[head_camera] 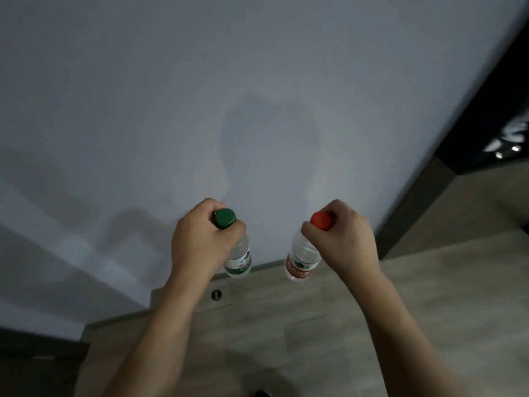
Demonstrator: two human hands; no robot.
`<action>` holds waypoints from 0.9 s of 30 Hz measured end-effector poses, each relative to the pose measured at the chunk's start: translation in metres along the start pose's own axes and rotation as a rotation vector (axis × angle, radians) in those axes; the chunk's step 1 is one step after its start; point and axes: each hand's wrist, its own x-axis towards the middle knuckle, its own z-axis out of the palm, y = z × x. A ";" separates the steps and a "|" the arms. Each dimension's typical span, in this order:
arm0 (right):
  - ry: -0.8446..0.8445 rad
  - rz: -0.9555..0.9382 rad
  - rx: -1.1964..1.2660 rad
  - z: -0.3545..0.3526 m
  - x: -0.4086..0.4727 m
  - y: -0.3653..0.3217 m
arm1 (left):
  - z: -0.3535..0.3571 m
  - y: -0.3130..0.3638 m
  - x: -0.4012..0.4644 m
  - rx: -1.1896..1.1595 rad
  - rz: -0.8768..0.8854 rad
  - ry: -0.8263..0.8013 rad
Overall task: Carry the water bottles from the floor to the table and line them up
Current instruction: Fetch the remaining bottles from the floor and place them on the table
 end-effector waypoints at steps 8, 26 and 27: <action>0.229 0.146 0.014 -0.121 -0.004 0.098 | 0.120 0.107 -0.029 -0.043 0.195 -0.237; 0.649 0.439 -0.063 -0.397 -0.108 0.311 | 0.351 0.351 -0.220 -0.229 0.476 -0.622; 0.669 0.462 -0.071 -0.406 -0.113 0.318 | 0.358 0.362 -0.229 -0.238 0.491 -0.644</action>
